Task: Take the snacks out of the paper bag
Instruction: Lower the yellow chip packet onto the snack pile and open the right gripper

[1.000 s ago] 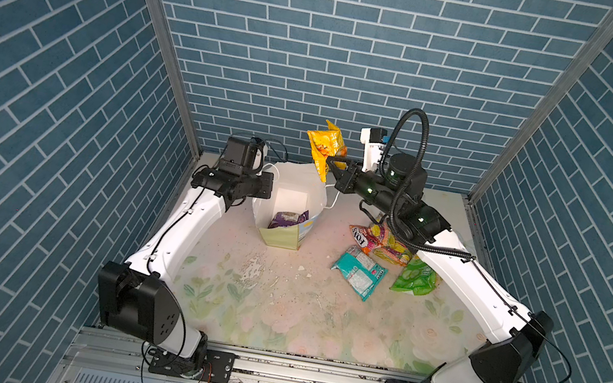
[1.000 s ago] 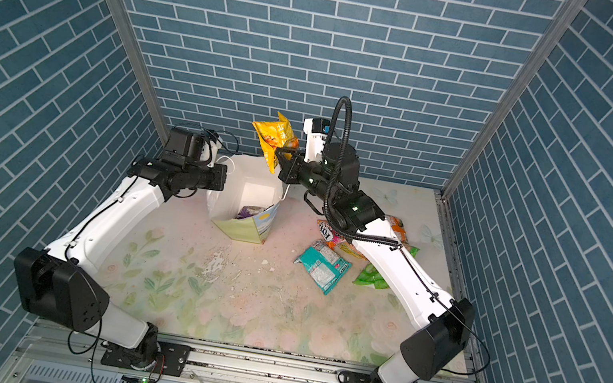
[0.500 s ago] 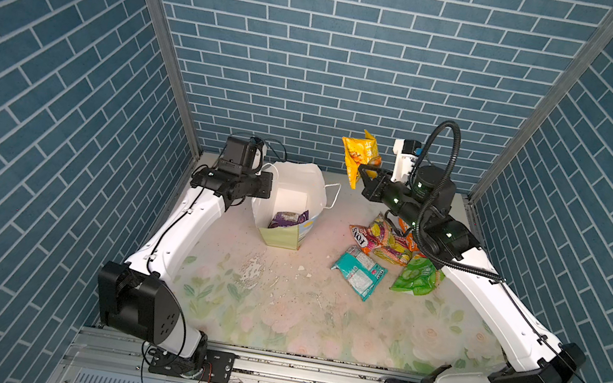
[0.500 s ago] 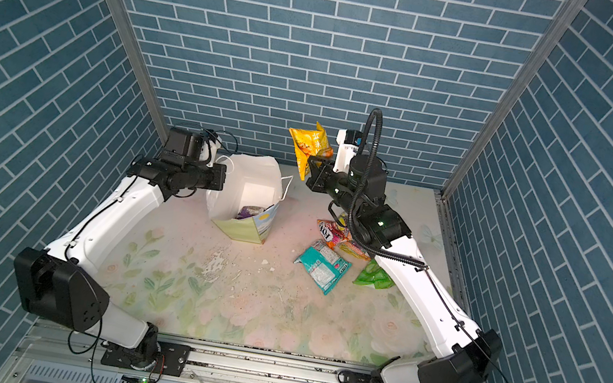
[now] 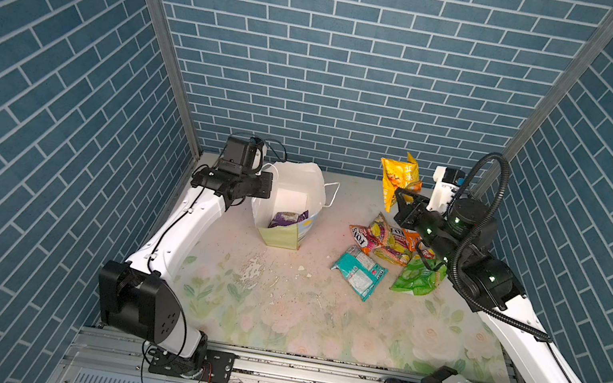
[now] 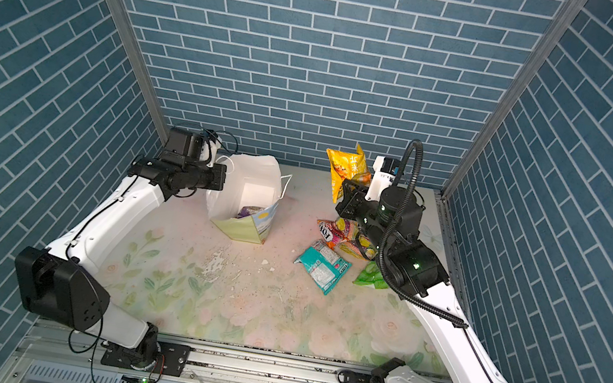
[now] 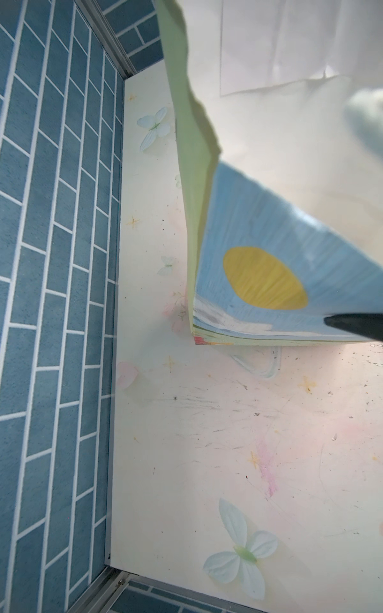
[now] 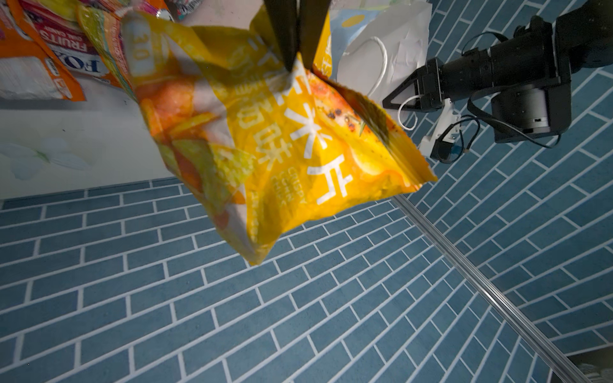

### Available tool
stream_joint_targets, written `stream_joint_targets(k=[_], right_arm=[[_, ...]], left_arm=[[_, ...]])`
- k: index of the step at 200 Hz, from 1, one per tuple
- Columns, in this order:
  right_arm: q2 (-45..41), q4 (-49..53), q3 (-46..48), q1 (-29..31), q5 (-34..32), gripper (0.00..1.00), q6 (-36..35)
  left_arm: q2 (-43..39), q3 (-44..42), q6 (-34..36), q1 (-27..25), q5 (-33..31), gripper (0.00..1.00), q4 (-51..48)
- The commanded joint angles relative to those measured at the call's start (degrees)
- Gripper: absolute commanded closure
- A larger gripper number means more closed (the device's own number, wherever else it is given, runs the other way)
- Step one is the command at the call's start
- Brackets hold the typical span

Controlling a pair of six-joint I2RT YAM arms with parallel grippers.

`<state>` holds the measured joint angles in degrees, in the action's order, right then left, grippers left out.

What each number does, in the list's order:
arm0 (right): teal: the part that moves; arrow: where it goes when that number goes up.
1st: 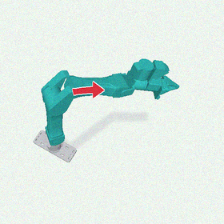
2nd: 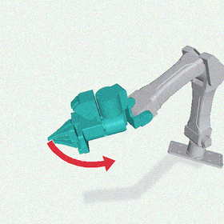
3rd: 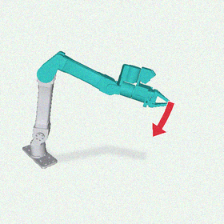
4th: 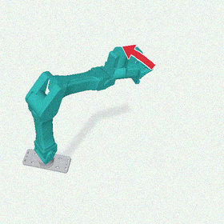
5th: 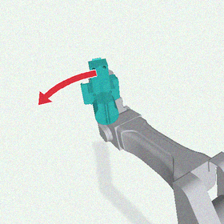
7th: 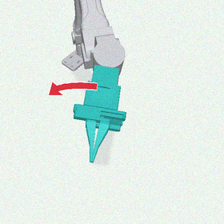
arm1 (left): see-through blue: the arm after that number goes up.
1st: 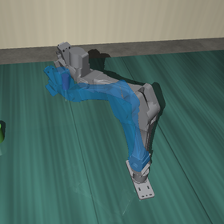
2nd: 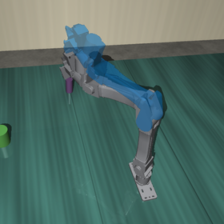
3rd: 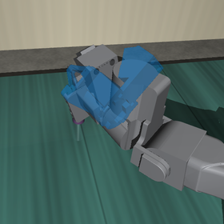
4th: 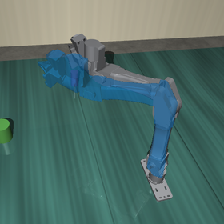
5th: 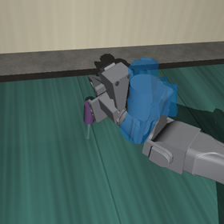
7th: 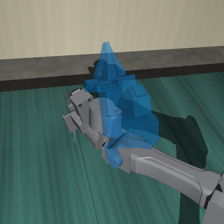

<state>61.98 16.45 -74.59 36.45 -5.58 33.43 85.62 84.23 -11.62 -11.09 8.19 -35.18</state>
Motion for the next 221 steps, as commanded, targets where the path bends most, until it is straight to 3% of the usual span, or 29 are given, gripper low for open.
stream_joint_targets(k=[1, 66, 124, 178, 221], right_arm=[[-3.0, 5.3, 0.6, -0.5, -4.6, 1.00, -2.7], [-7.8, 13.3, 6.1, -1.3, -9.5, 1.00, -3.4], [-6.7, 14.4, 11.4, -3.6, -8.3, 1.00, -2.2], [-2.9, 16.6, 16.2, -8.7, -4.1, 1.00, -0.7], [-0.1, 8.2, 23.0, -12.5, 4.9, 1.00, 3.4]], left_arm=[[0.7, -0.3, -0.2, 0.5, 0.1, 1.00, 0.0], [0.0, -0.3, -0.6, 0.5, 0.2, 1.00, 0.1], [0.0, -0.2, -0.6, 0.5, -0.1, 1.00, -0.1], [0.3, 0.0, -1.1, 0.7, 0.5, 1.00, -0.3], [0.6, 0.0, -1.4, 0.7, 0.7, 1.00, -0.3]])
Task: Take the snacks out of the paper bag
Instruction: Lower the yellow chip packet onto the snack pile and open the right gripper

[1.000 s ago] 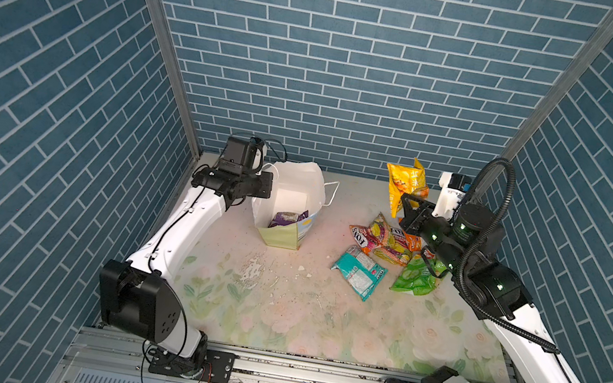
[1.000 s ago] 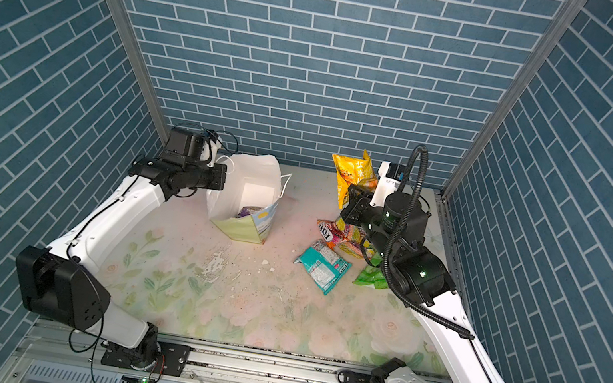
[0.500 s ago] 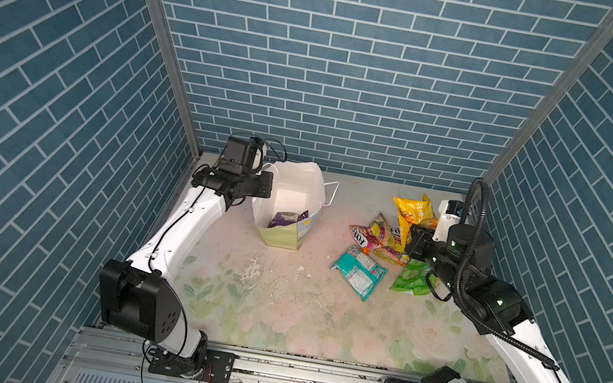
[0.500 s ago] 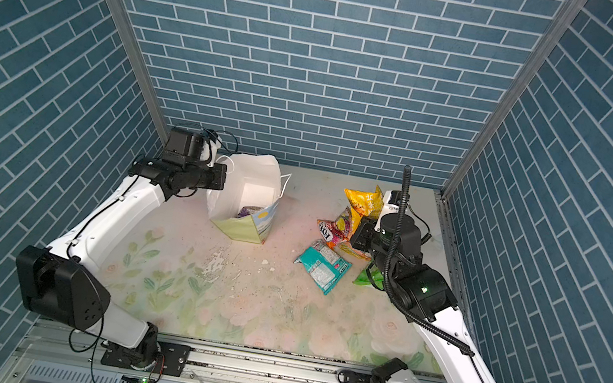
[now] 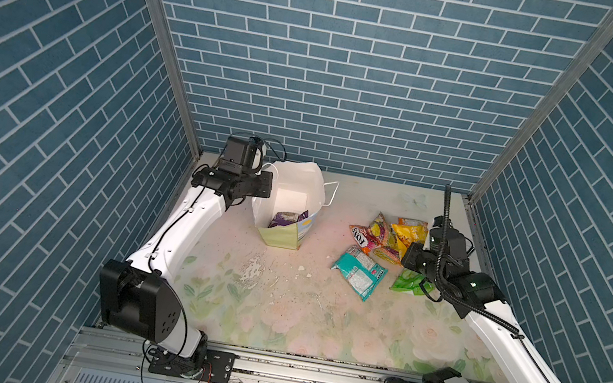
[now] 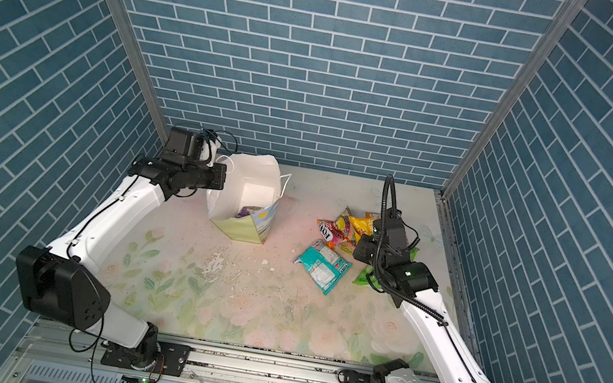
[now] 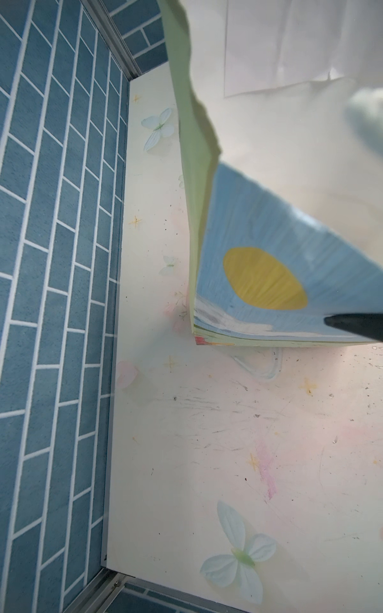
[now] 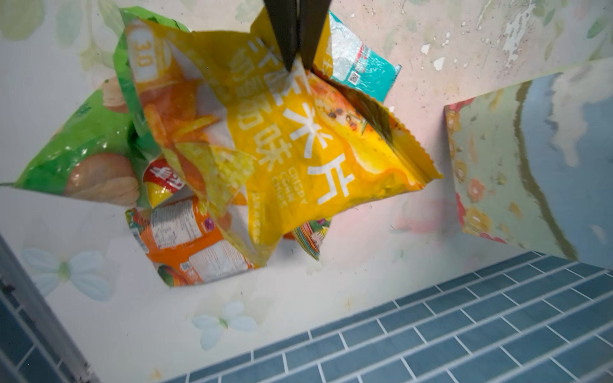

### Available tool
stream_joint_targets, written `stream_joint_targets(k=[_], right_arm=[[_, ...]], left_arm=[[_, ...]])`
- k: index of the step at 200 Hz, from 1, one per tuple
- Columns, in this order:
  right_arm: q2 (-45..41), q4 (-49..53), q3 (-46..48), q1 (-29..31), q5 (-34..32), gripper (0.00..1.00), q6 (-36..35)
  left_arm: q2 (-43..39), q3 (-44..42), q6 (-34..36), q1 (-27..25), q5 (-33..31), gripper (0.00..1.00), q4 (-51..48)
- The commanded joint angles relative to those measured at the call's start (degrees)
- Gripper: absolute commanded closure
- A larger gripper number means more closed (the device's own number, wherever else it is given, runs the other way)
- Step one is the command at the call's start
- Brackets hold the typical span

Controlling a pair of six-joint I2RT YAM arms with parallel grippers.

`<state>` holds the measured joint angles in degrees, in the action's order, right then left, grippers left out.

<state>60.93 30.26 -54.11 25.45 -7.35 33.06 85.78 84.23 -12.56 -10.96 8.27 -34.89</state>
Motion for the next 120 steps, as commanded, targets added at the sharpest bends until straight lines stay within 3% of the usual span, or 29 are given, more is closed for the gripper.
stream_joint_targets(k=[1, 120], right_arm=[[1.0, -5.9, 2.6, -1.5, 6.8, 1.00, 3.9], [12.8, -11.0, 3.6, -4.3, 7.8, 1.00, 6.3]], left_arm=[[0.4, 0.0, -0.5, 0.5, 0.6, 1.00, -0.6], [0.6, -0.1, -1.3, 0.5, 1.9, 1.00, -0.5]])
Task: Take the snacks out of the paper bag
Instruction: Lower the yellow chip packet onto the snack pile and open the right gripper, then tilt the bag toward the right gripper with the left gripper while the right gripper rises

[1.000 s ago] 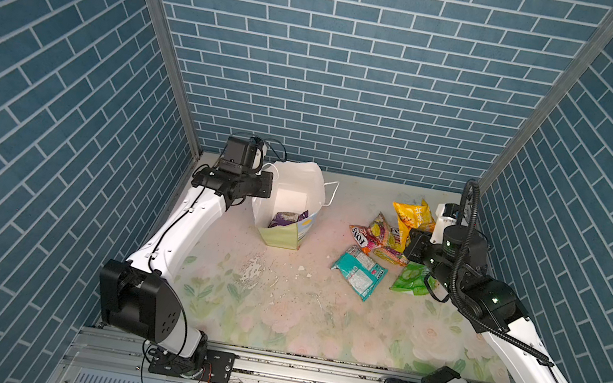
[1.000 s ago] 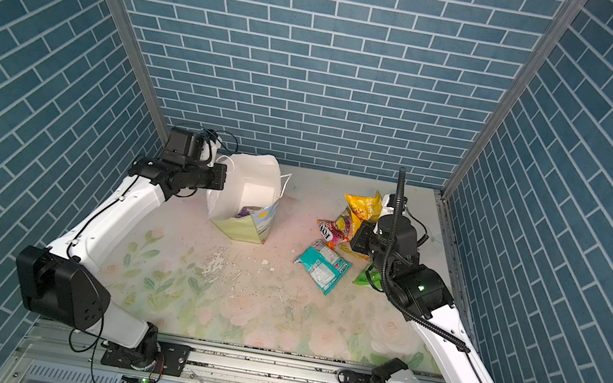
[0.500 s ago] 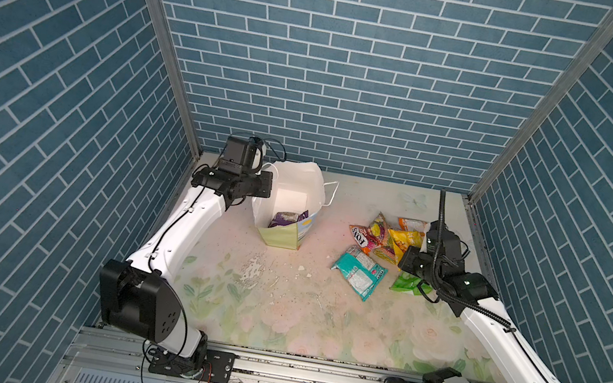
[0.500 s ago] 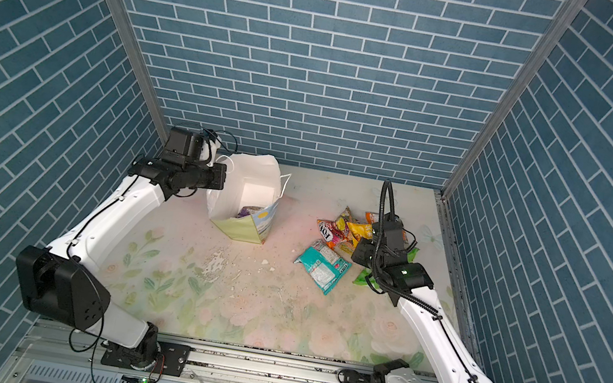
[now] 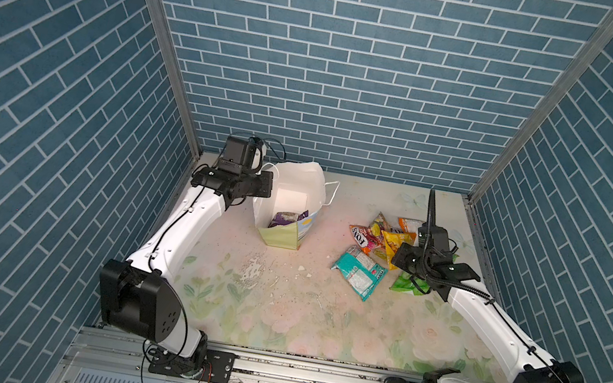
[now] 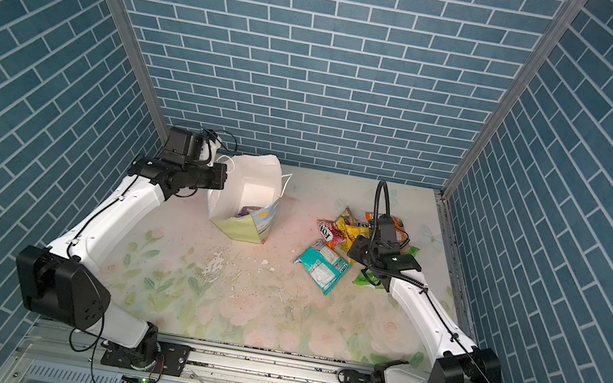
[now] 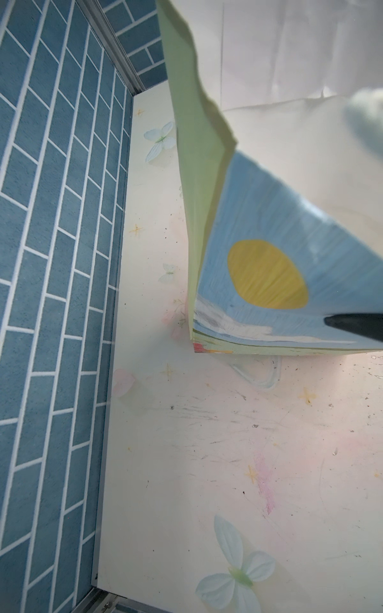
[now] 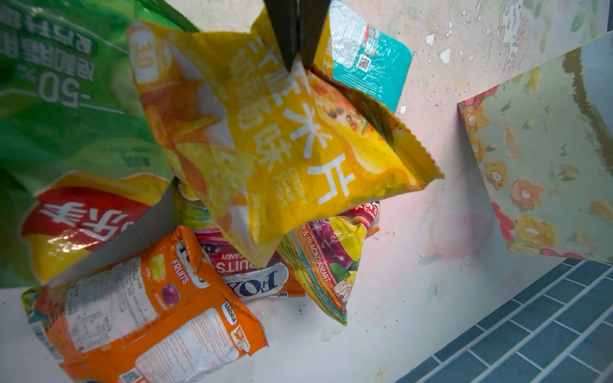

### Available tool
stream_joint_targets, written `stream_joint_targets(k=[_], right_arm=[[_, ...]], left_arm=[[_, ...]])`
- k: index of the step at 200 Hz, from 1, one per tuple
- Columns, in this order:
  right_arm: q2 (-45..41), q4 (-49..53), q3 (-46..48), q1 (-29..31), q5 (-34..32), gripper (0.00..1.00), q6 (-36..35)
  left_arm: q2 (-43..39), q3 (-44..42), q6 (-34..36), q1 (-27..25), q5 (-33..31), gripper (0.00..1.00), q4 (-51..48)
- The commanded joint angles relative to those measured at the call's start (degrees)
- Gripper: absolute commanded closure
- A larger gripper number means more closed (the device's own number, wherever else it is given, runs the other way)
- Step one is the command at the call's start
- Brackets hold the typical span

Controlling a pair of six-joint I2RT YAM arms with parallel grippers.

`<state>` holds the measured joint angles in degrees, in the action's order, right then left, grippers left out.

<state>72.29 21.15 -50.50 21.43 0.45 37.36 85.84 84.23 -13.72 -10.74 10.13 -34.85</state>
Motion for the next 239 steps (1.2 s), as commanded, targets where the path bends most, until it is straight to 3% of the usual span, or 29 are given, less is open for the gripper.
stream_joint_targets(k=[1, 31, 56, 82, 164, 239], right_arm=[[1.5, -1.9, 0.0, -0.3, 0.0, 1.00, 2.0], [3.9, -0.8, -0.9, -0.3, -1.3, 0.99, 1.9], [4.7, 0.3, -2.4, -0.4, -1.1, 0.50, 2.3], [3.4, -1.4, -2.8, -0.4, 0.9, 0.15, 2.2], [-5.3, -5.5, -2.1, 1.5, 7.5, 0.15, 1.9], [-4.9, -6.8, -9.2, 12.9, 5.6, 0.17, -3.8]], left_arm=[[0.5, -0.1, -0.2, 0.3, 0.1, 1.00, -0.6], [0.6, -0.2, -0.6, 0.3, 1.0, 1.00, -0.3], [0.5, -0.1, -0.6, 0.3, 0.9, 1.00, -0.4], [0.2, -0.1, -0.7, 0.3, 1.0, 1.00, -0.4], [-0.4, 0.0, -0.7, 0.3, 1.0, 1.00, -0.4], [-0.4, 0.1, -0.5, 0.4, 0.6, 1.00, -0.7]])
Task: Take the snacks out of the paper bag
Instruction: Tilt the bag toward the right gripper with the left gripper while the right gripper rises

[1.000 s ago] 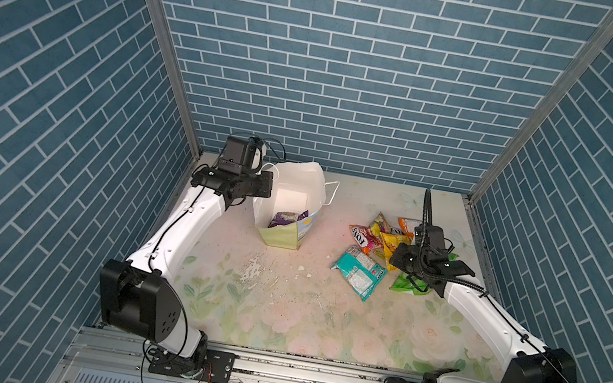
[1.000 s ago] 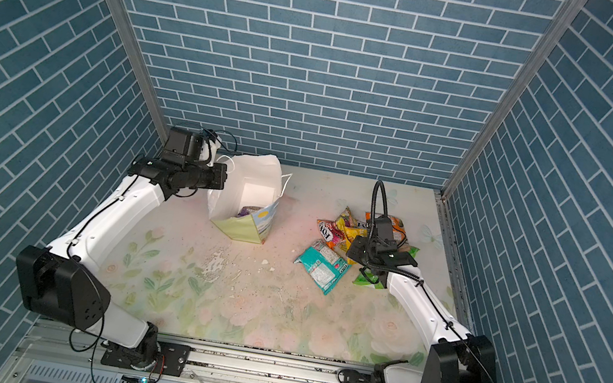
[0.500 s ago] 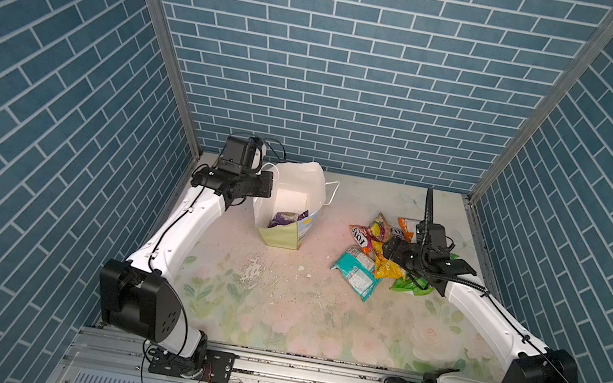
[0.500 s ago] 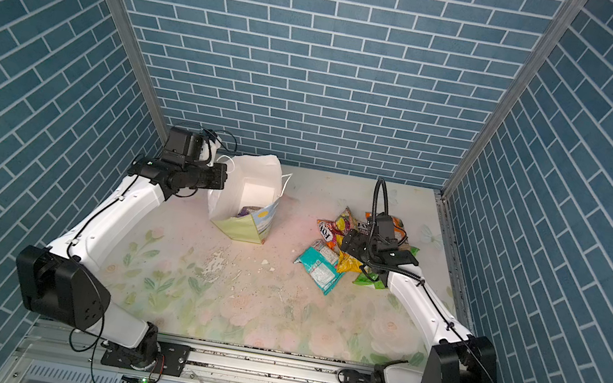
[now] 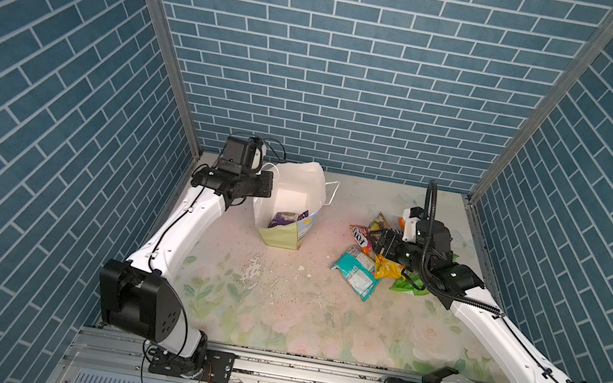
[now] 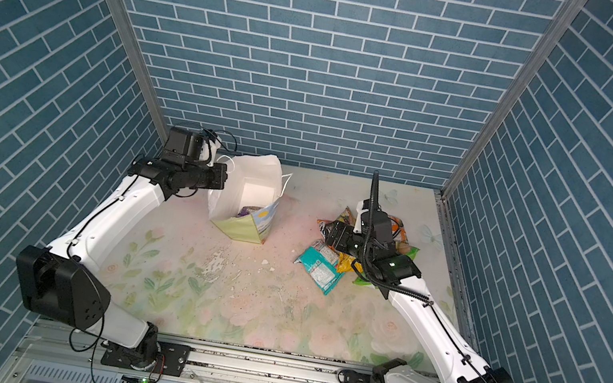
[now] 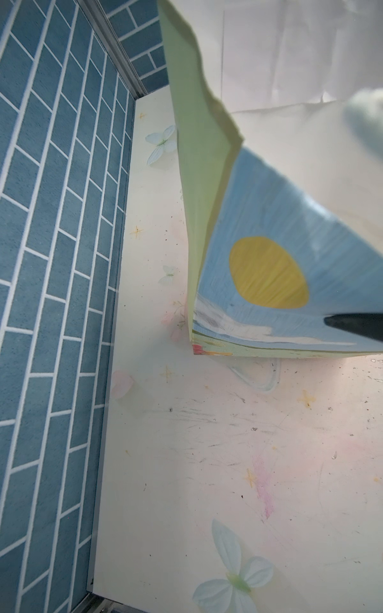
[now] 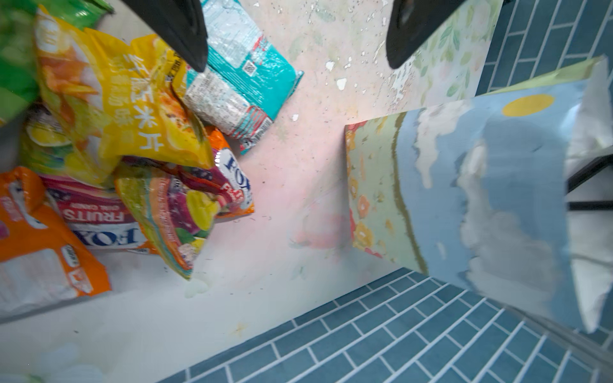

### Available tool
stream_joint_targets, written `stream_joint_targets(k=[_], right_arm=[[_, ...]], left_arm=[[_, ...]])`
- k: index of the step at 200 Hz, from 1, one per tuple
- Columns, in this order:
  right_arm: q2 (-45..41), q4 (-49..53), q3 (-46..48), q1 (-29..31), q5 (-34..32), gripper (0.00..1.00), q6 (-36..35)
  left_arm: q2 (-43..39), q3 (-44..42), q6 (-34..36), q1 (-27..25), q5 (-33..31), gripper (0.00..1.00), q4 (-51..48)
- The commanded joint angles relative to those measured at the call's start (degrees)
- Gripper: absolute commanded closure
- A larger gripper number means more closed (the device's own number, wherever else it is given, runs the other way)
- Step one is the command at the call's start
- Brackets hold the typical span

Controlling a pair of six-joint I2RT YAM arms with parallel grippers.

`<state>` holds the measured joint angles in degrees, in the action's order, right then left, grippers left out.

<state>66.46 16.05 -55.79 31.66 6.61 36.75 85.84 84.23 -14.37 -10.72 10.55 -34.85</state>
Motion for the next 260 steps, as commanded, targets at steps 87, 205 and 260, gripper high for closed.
stream_joint_targets(k=[87, 205, 260], right_arm=[[4.8, -2.6, -8.7, 6.1, -2.8, 0.19, -7.8], [-3.8, -5.0, -0.2, 6.4, -4.6, 0.19, -7.6], [-7.5, -11.1, 8.2, 6.3, -4.1, 0.19, -4.9]], left_arm=[[-2.3, 0.3, -0.6, 0.8, 1.8, 1.00, -0.6], [-0.7, 11.3, 6.7, 0.8, -9.9, 1.00, -7.6], [2.4, 15.7, 16.1, -0.5, -31.3, 1.00, -7.9]])
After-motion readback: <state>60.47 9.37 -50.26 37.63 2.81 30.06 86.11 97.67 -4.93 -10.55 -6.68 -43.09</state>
